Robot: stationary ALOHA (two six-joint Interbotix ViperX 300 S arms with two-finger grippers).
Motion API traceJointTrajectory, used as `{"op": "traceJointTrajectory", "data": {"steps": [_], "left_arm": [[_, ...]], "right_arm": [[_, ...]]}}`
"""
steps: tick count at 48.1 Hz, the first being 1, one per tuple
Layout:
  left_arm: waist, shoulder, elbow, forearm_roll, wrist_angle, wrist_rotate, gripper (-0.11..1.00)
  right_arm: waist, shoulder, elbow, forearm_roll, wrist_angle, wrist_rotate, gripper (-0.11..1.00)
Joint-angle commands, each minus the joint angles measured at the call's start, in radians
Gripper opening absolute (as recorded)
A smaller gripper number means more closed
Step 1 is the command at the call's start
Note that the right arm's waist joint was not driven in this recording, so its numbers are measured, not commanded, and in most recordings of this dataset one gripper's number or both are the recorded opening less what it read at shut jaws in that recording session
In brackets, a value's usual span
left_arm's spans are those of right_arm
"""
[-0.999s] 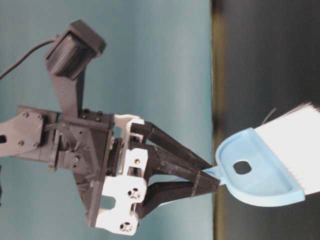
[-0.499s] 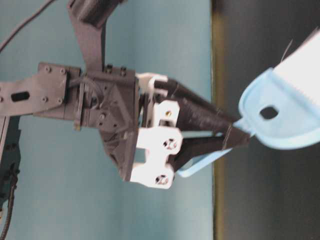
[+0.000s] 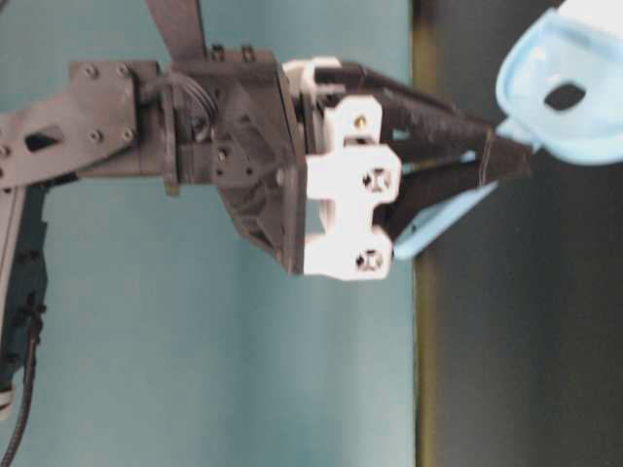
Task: Hold the dustpan with a person, while the left arm uses a hand brush to gather the screws into the dustpan.
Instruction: 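Sweep the screws rightward with the brush into the held dustpan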
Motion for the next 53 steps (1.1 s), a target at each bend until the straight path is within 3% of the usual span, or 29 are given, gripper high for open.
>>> {"op": "traceJointTrajectory", "data": {"steps": [1,28,43,53], "left_arm": [[-0.015,0.011,-0.048,0.002,-0.025,0.002,0.31],[-0.078,0.176,-0.383,0.002,-0.054,0.104,0.31],[-0.075,0.198,-0.411,0.002,-0.114,0.100,0.31],[-0.054,0.089,-0.405,0.002,-0.123,0.066,0.31]], "right_arm": [[0.000,0.005,-0.011,-0.002,-0.005,-0.008,0.00],[0.000,0.005,-0.011,-0.002,-0.005,-0.008,0.00],[0.000,0.005,-0.011,-0.002,-0.005,-0.008,0.00],[0.000,0.005,-0.011,-0.002,-0.005,-0.008,0.00]]}}
